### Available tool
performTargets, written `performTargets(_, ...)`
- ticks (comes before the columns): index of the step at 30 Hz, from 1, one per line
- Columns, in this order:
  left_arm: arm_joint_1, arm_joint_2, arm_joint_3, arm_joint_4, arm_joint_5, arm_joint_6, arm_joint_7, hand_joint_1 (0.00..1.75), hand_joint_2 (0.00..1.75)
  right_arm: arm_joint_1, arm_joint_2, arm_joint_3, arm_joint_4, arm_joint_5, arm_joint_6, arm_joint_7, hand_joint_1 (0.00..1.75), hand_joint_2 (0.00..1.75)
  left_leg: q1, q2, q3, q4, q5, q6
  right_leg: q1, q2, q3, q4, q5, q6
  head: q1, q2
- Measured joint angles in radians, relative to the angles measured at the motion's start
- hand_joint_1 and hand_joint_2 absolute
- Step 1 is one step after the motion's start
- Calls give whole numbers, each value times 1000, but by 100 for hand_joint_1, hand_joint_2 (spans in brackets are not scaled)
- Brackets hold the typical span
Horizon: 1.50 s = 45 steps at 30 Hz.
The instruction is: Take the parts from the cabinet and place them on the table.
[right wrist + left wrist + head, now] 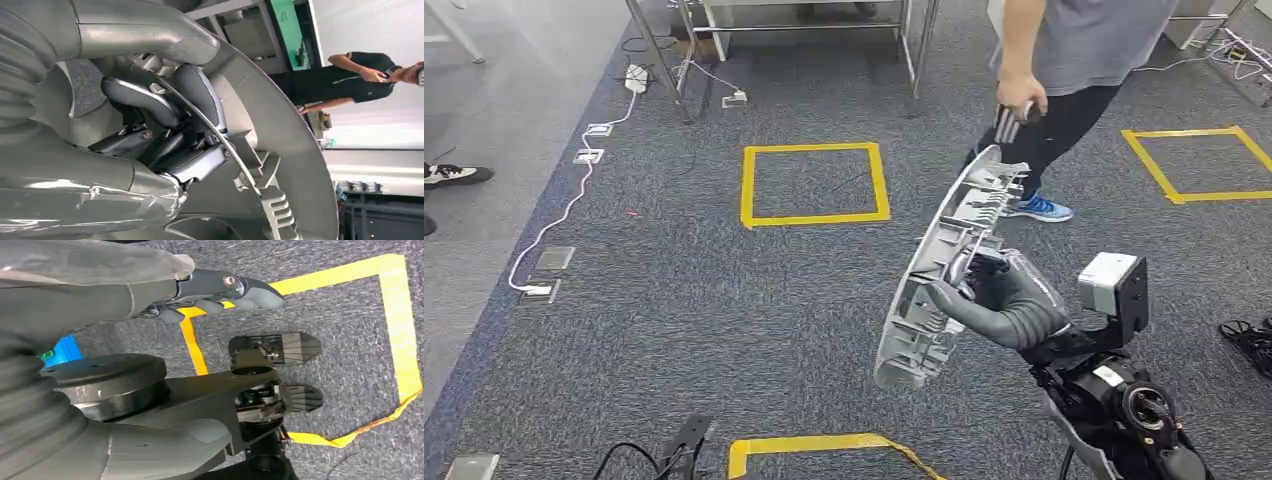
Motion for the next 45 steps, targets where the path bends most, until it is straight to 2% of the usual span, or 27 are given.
performTargets(5,0,1,0,0,0,0,1,0,175,-1,-2,5,-8,-5,62,2,175,175,0,0,0,0,0,0,0,0,0,0,0,0,0,0)
performTargets(13,-3,1,0,0,0,-10,6,0,175,-5,-4,37,-75,-55,233,20,175,175,0,0,0,0,0,0,0,0,0,0,0,0,0,0)
performTargets(21,-1,2,0,0,9,-11,-1,0,175,-6,-10,85,-116,-88,334,16,175,175,0,0,0,0,0,0,0,0,0,0,0,0,0,0)
performTargets(45,-1,5,0,0,22,-17,0,0,175,-11,-13,130,-133,-88,356,12,175,175,0,0,0,0,0,0,0,0,1,0,0,0,0,0)
